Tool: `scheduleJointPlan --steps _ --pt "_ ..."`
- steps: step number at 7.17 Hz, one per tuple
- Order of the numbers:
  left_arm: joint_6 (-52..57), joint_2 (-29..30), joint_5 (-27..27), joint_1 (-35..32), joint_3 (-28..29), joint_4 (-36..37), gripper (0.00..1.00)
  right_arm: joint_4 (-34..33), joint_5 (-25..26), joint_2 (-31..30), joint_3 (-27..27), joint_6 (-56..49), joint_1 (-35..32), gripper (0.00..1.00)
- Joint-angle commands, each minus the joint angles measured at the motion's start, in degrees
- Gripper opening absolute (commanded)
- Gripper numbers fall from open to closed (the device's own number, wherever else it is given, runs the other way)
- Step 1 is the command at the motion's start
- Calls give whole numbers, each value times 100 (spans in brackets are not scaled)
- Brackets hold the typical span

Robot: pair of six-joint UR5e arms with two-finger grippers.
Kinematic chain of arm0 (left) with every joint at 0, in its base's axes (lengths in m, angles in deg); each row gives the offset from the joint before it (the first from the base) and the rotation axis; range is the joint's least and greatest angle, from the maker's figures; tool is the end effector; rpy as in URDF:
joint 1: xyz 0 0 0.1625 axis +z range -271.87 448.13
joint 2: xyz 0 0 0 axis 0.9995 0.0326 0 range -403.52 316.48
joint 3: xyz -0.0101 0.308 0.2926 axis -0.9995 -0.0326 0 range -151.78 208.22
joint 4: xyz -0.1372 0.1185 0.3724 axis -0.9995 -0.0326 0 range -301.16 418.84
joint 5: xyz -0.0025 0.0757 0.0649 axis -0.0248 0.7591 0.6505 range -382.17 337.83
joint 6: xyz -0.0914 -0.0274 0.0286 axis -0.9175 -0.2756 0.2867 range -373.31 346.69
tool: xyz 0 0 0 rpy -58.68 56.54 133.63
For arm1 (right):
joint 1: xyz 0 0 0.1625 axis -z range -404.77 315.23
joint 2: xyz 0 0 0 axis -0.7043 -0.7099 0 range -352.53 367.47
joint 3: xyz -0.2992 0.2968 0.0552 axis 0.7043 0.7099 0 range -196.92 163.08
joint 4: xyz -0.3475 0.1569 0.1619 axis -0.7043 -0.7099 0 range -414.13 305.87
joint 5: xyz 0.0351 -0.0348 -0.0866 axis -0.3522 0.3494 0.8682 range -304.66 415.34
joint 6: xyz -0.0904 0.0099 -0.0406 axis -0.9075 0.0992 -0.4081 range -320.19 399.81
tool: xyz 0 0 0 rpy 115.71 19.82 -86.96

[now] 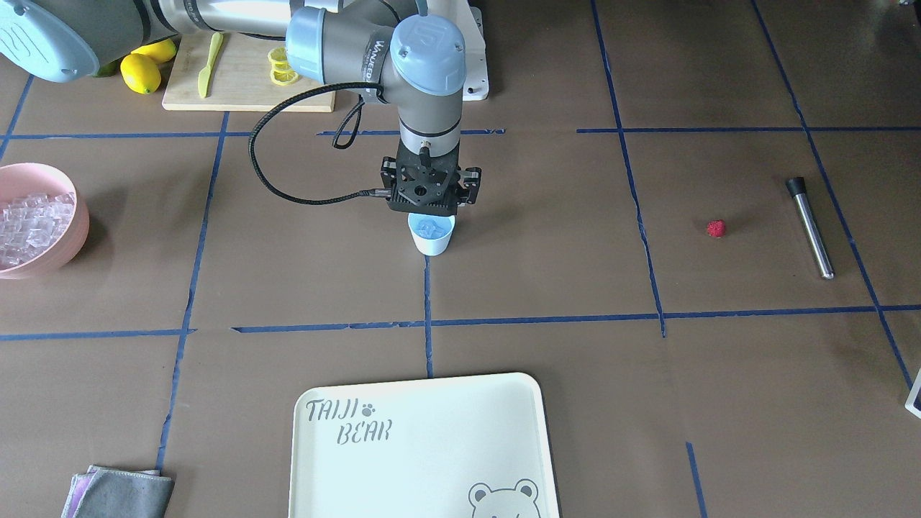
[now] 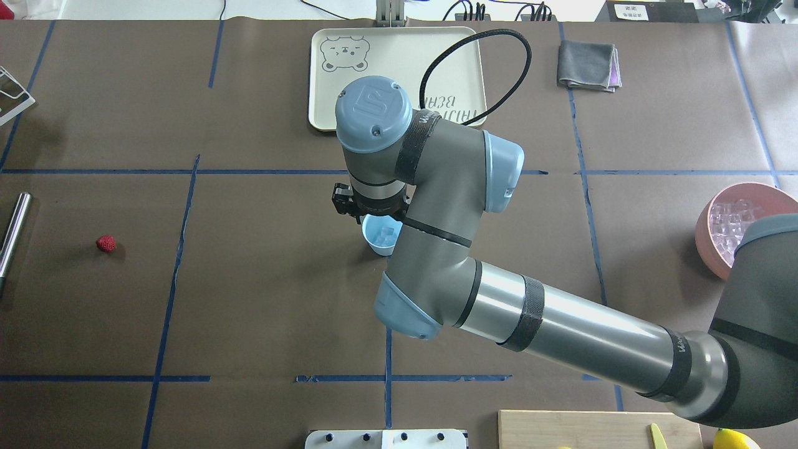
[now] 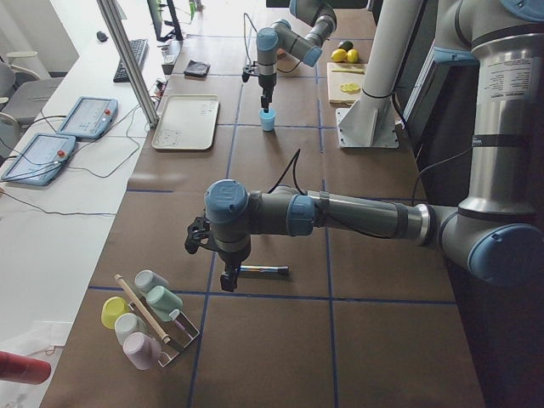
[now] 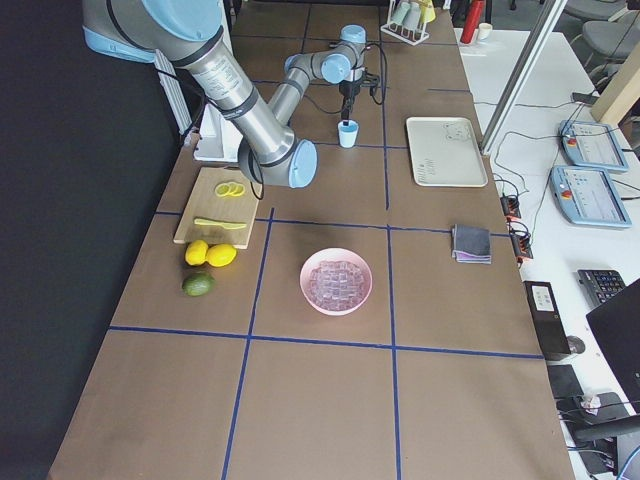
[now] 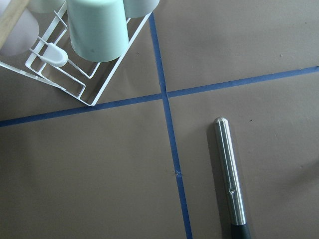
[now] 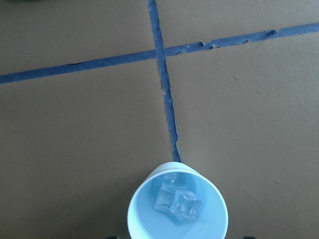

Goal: Mash ice and strawberries in cup
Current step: 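Lower the right gripper into the cup mouth and release the cube, then raise the empty right gripper and withdraw it past the pink bowl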

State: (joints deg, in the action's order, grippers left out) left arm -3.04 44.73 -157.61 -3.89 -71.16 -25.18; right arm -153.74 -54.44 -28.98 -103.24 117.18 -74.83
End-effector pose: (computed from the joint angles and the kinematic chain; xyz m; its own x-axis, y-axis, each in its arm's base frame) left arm -0.0792 -0.4750 0.6022 0.6970 0.1740 -0.6956 -0.0905 0.9837 0.1554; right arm -0.5830 -0.4526 0.1222 0.7062 0.1709 0.6871 -0.1308 0.9852 -0.1107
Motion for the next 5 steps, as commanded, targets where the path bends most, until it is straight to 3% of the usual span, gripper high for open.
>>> scheduleJointPlan --steps 1,5 --pt "1 0 9 0 -11 -9 100 12 0 7 -25 6 -9 99" --pt "-8 35 26 87 -81 -202 100 12 -17 59 -218 -11 -254 99"
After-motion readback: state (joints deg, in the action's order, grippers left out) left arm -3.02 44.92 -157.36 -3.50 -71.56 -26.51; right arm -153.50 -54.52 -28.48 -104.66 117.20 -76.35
